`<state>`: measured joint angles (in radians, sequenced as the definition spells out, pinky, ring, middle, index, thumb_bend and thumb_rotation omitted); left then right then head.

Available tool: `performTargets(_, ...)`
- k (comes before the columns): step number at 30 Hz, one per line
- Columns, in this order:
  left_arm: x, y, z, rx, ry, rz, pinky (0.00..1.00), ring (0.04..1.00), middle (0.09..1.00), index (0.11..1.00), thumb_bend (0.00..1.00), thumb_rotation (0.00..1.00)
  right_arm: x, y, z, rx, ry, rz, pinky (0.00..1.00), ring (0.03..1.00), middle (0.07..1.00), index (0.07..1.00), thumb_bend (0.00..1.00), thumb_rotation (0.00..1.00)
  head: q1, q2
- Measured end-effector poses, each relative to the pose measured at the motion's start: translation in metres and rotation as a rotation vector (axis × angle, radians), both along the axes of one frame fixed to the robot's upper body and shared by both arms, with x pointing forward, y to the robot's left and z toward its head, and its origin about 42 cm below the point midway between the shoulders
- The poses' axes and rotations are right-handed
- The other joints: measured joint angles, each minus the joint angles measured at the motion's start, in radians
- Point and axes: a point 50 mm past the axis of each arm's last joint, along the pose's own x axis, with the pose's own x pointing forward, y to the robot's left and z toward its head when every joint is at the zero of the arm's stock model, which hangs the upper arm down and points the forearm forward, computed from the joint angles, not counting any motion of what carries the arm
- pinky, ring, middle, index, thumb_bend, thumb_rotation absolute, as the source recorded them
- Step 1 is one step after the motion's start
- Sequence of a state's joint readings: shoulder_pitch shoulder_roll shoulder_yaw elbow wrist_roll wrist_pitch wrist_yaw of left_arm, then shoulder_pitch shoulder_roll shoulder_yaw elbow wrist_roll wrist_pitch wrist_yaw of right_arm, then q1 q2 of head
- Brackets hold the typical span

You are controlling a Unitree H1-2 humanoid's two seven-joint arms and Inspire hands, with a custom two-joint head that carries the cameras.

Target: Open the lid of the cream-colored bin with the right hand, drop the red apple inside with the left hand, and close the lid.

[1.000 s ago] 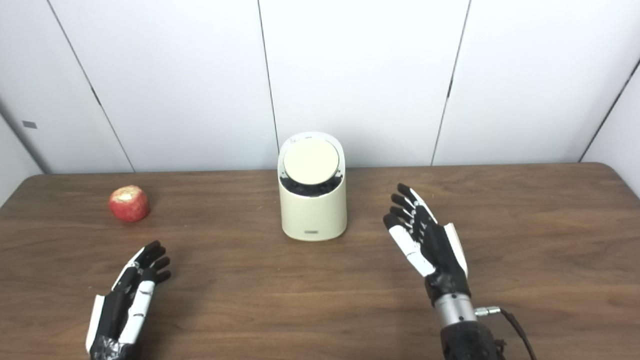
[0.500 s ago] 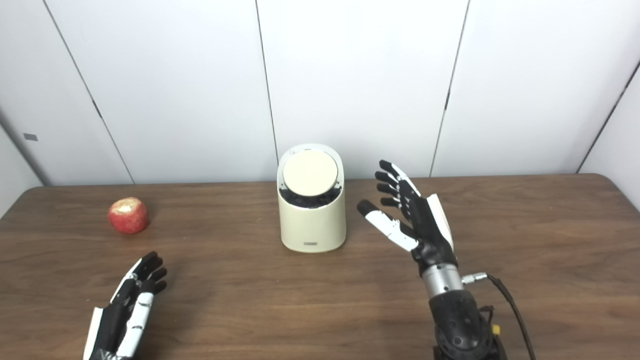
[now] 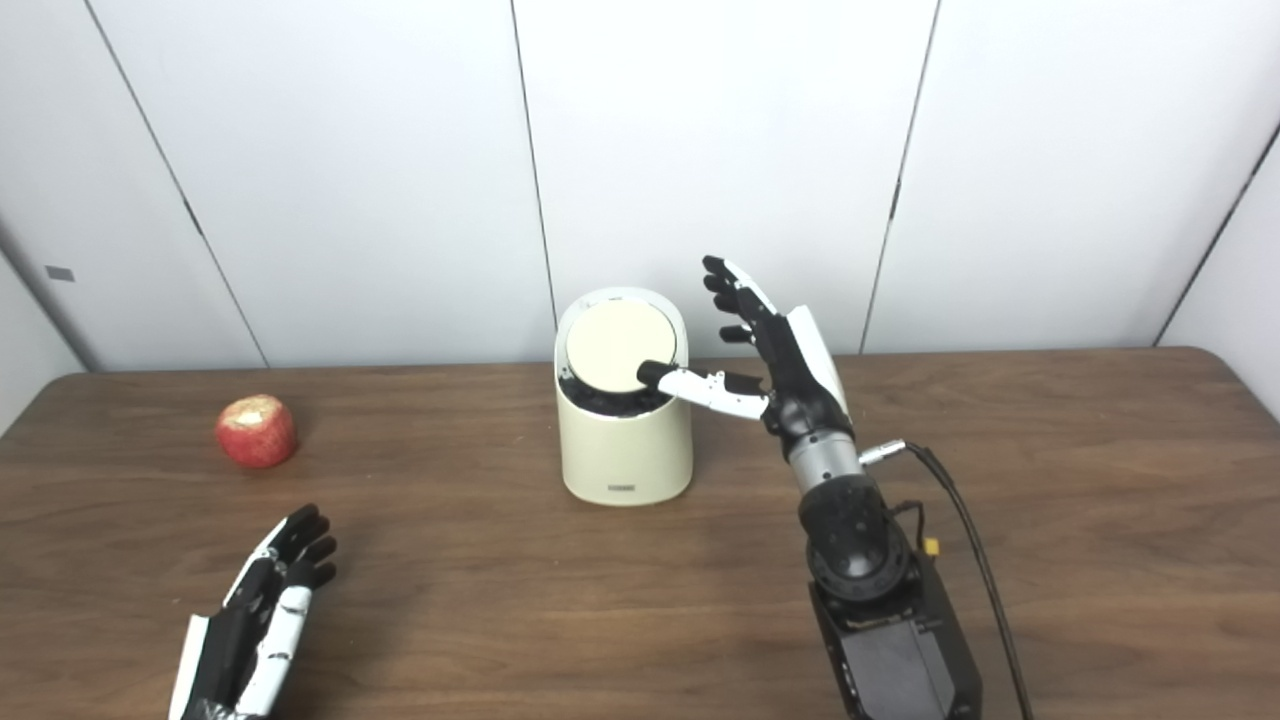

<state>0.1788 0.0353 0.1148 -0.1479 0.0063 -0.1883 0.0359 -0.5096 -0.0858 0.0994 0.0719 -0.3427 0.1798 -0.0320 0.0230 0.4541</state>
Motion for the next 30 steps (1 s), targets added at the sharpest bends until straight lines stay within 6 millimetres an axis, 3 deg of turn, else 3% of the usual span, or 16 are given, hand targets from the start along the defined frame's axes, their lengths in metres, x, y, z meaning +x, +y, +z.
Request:
performTargets(11, -0.001, -0.001, 0.000, -0.013, -0.001, -0.001, 0.86, 0.868, 0.889, 0.904, 0.42, 0.67, 0.036, 0.010, 0.018, -0.069, -0.017, -0.018, 0.74, 0.874, 0.892, 0.906, 0.84, 0.40, 0.014, 0.001)
performTargets(17, -0.001, -0.001, 0.000, -0.017, -0.002, -0.001, 0.86, 0.868, 0.888, 0.904, 0.43, 0.69, 0.046, 0.015, 0.020, -0.085, -0.021, -0.012, 0.74, 0.869, 0.893, 0.897, 0.85, 0.31, 0.014, 0.003)
performTargets(24, -0.001, -0.001, 0.000, -0.018, -0.006, -0.001, 0.86, 0.868, 0.890, 0.905, 0.43, 0.68, 0.048, 0.020, 0.010, -0.128, -0.020, 0.005, 0.73, 0.864, 0.894, 0.888, 0.87, 0.27, 0.011, 0.006)
performTargets(30, -0.001, -0.002, 0.000, -0.023, -0.007, -0.001, 0.86, 0.871, 0.889, 0.904, 0.43, 0.68, 0.052, 0.021, 0.017, -0.185, -0.052, 0.011, 0.76, 0.858, 0.893, 0.888, 0.91, 0.23, 0.011, 0.012)
